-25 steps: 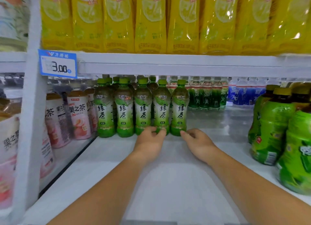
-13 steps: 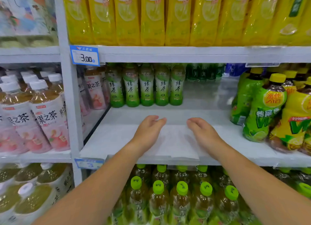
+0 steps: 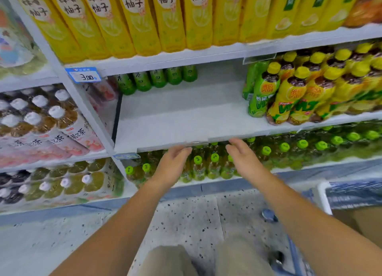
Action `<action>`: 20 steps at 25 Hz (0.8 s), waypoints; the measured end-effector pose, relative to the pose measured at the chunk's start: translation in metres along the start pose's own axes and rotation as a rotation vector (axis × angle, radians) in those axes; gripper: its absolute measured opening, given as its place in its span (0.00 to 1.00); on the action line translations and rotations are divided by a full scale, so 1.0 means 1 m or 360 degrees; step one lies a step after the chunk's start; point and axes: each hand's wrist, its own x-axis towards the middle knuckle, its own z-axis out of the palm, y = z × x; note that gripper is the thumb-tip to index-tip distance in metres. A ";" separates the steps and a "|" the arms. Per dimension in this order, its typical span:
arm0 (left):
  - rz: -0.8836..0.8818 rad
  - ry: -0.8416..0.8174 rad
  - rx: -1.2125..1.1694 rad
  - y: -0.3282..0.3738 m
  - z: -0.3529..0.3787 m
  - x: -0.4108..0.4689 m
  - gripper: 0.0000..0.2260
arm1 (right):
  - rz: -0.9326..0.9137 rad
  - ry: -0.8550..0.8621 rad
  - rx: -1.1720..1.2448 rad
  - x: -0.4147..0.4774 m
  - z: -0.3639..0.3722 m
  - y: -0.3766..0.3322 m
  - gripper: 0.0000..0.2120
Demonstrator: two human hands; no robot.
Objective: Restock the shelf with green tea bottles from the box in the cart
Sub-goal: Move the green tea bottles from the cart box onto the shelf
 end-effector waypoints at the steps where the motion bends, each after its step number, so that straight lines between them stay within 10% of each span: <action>1: -0.0067 -0.0079 0.0008 0.008 0.002 -0.023 0.30 | 0.0063 -0.0002 0.0013 -0.021 -0.010 -0.005 0.21; 20: 0.0053 -0.0932 0.0393 0.054 0.094 -0.236 0.18 | 0.0592 0.0591 0.0206 -0.345 -0.123 0.035 0.22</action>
